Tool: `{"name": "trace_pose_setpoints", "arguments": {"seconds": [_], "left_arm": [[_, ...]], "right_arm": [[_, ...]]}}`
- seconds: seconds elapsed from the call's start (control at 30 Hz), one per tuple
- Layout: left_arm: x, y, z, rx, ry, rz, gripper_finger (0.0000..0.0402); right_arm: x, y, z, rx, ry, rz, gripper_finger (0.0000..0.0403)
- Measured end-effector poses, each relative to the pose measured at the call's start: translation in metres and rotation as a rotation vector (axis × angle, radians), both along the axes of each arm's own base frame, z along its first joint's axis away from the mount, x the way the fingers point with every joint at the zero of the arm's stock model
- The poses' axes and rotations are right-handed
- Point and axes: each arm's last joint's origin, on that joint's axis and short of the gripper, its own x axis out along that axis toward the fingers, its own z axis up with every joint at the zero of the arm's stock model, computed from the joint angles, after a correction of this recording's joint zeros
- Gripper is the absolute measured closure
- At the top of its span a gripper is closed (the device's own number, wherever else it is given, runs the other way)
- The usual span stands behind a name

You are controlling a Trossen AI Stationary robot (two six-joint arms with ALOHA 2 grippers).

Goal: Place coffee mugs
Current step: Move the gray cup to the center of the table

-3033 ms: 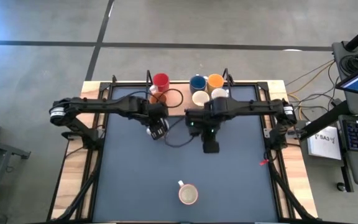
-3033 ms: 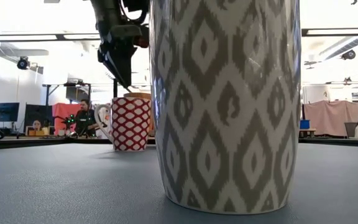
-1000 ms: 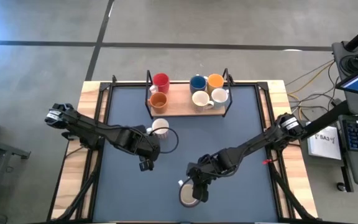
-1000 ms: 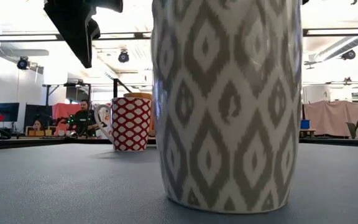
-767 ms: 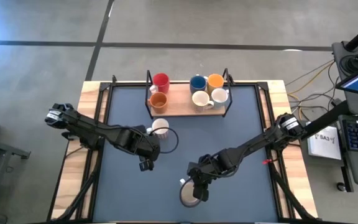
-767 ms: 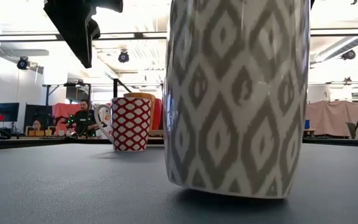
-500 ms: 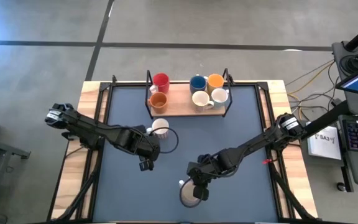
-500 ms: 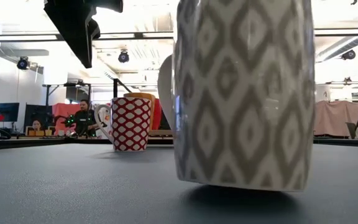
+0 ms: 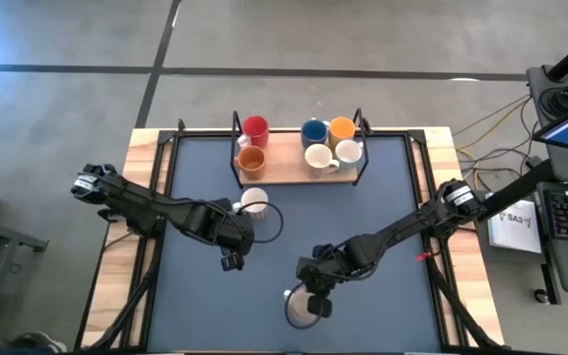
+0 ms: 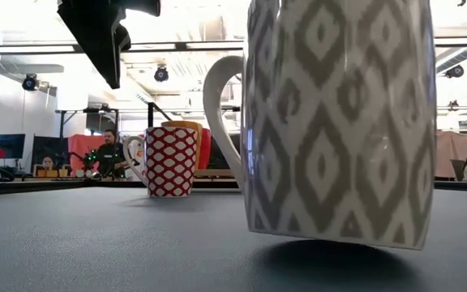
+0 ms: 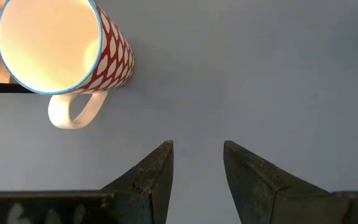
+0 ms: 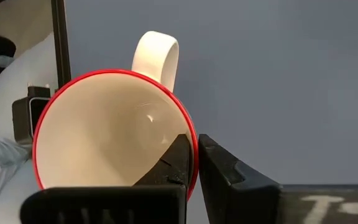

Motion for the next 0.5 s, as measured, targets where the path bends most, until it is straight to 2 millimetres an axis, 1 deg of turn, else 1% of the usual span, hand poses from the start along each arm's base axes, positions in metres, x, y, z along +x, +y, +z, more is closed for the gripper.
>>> {"name": "trace_pose_setpoints", "arguments": {"seconds": [0.1, 0.23, 0.37, 0.5], "left_arm": [[0.000, 0.000, 0.000, 0.000, 0.000, 0.000, 0.0278], [0.000, 0.000, 0.000, 0.000, 0.000, 0.000, 0.0278], [0.000, 0.000, 0.000, 0.000, 0.001, 0.000, 0.0278], [0.000, 0.000, 0.000, 0.002, 0.003, -0.004, 0.0278]], "right_arm": [[0.002, -0.006, 0.005, -0.002, -0.006, 0.005, 0.0392], [0.007, -0.023, 0.017, -0.017, -0.034, -0.019, 0.0393], [0.012, -0.045, 0.020, -0.052, -0.008, -0.043, 0.0393], [0.018, -0.073, 0.025, -0.081, 0.002, -0.076, 0.0393]]}}
